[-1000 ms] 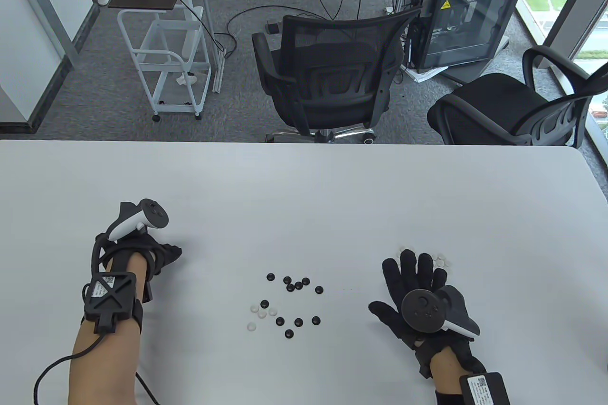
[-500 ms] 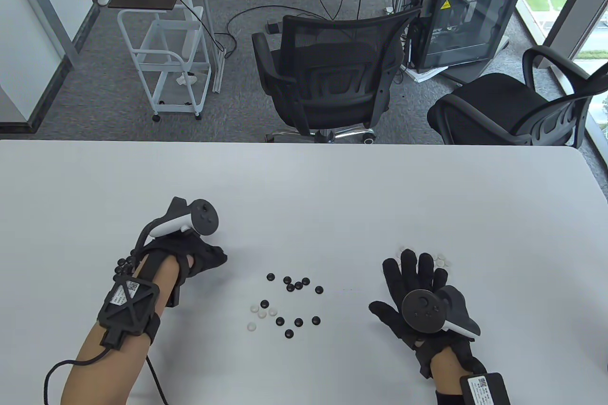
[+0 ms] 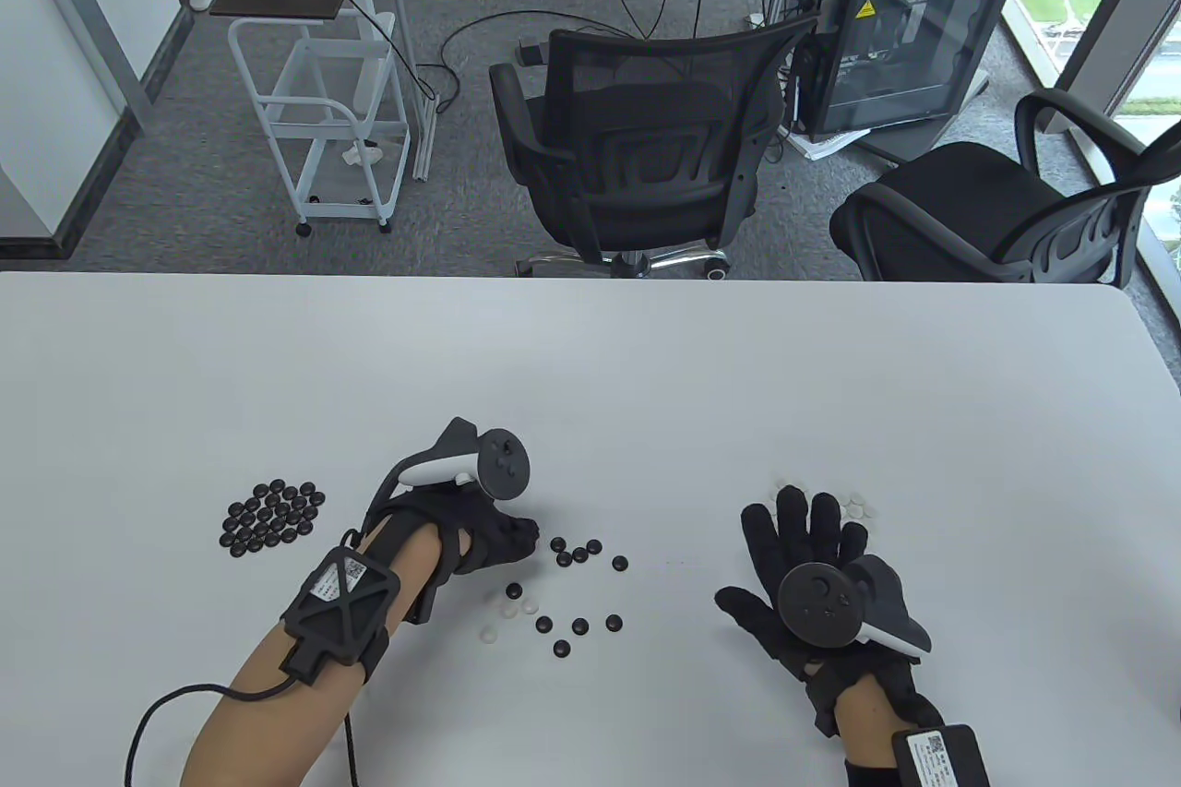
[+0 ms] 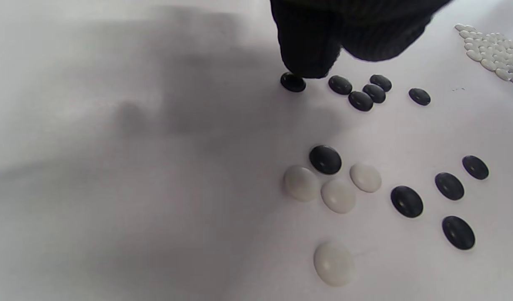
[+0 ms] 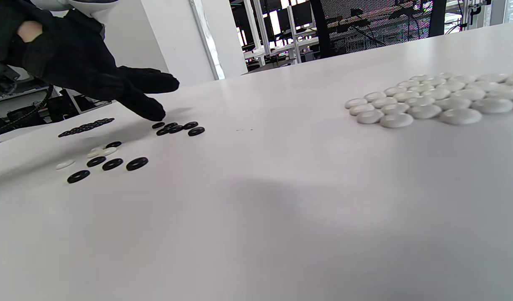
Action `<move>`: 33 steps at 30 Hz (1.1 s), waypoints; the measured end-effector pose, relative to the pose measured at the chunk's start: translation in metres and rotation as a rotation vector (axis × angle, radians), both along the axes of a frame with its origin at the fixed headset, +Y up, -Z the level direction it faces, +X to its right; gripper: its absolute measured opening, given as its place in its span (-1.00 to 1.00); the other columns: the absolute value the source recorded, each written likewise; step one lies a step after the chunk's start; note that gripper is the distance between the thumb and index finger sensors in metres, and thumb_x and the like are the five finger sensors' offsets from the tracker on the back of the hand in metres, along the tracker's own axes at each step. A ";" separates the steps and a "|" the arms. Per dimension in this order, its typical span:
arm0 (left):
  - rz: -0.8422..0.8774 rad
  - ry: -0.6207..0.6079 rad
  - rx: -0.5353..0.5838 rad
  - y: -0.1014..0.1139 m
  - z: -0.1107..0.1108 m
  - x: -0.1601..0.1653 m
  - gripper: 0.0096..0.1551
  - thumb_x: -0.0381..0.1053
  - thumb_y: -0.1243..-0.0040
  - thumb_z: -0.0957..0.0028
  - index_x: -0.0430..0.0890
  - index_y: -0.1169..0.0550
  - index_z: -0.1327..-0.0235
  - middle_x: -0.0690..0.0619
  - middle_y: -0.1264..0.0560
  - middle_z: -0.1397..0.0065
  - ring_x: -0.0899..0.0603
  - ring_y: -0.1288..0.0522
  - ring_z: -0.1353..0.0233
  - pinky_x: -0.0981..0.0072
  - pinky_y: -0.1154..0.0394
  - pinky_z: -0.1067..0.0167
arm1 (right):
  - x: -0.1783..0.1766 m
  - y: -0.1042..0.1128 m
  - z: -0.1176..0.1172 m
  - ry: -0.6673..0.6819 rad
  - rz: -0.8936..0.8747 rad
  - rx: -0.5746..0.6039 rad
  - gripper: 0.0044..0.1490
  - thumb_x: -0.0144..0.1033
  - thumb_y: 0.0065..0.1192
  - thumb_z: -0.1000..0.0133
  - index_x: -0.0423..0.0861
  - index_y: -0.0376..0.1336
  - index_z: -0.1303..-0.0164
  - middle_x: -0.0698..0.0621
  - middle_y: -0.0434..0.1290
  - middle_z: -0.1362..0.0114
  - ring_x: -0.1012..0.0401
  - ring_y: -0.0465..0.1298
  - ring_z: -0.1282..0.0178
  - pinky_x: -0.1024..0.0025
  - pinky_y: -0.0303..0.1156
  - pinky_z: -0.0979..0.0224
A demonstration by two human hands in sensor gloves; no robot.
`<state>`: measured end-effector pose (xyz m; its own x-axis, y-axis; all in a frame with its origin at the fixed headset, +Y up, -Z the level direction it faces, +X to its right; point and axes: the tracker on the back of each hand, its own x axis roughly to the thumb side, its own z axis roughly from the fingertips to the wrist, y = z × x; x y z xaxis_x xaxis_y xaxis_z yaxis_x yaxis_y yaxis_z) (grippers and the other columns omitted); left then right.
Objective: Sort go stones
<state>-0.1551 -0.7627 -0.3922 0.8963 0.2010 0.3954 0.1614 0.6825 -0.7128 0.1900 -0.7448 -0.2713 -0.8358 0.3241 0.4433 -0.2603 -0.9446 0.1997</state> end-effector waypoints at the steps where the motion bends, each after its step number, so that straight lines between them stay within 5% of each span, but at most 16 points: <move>1: 0.000 0.003 -0.005 -0.002 0.000 0.001 -0.32 0.25 0.13 -0.20 0.21 -0.35 -0.64 -0.28 0.42 -0.67 -0.52 0.54 -0.50 -0.69 0.47 -0.12 | 0.000 0.000 0.000 -0.001 -0.001 0.000 0.14 0.05 -0.14 -0.31 -0.52 -0.35 -0.70 -0.73 -0.50 -0.55 -0.60 -0.54 -0.36 -0.73 -0.48 -0.19; 8: -0.065 0.061 0.033 0.002 -0.005 -0.023 -0.32 0.27 0.12 -0.19 0.22 -0.40 -0.61 -0.25 0.42 -0.67 -0.51 0.55 -0.50 -0.68 0.50 -0.11 | 0.001 0.000 0.000 -0.002 -0.002 0.001 0.14 0.05 -0.14 -0.31 -0.52 -0.34 -0.70 -0.73 -0.50 -0.55 -0.60 -0.54 -0.36 -0.73 -0.48 -0.19; 21: -0.132 0.367 0.008 0.008 -0.014 -0.142 -0.32 0.27 0.11 -0.18 0.20 -0.46 -0.60 -0.23 0.43 -0.68 -0.50 0.58 -0.50 -0.68 0.52 -0.11 | 0.000 0.000 0.001 -0.004 0.006 -0.016 0.14 0.05 -0.14 -0.31 -0.52 -0.35 -0.70 -0.73 -0.50 -0.54 -0.60 -0.55 -0.36 -0.73 -0.48 -0.19; 33: -0.143 0.517 0.006 0.008 -0.012 -0.187 -0.30 0.28 0.12 -0.18 0.18 -0.40 -0.63 -0.22 0.48 -0.65 -0.50 0.61 -0.49 -0.68 0.53 -0.11 | -0.001 0.000 0.000 -0.009 0.005 -0.034 0.15 0.05 -0.14 -0.31 -0.53 -0.36 -0.69 -0.73 -0.51 -0.54 -0.60 -0.55 -0.35 -0.73 -0.48 -0.19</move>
<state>-0.3423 -0.7550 -0.4042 0.9926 0.0617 -0.1046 -0.1184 0.6837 -0.7201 0.1894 -0.7452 -0.2712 -0.8417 0.3344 0.4240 -0.2572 -0.9387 0.2297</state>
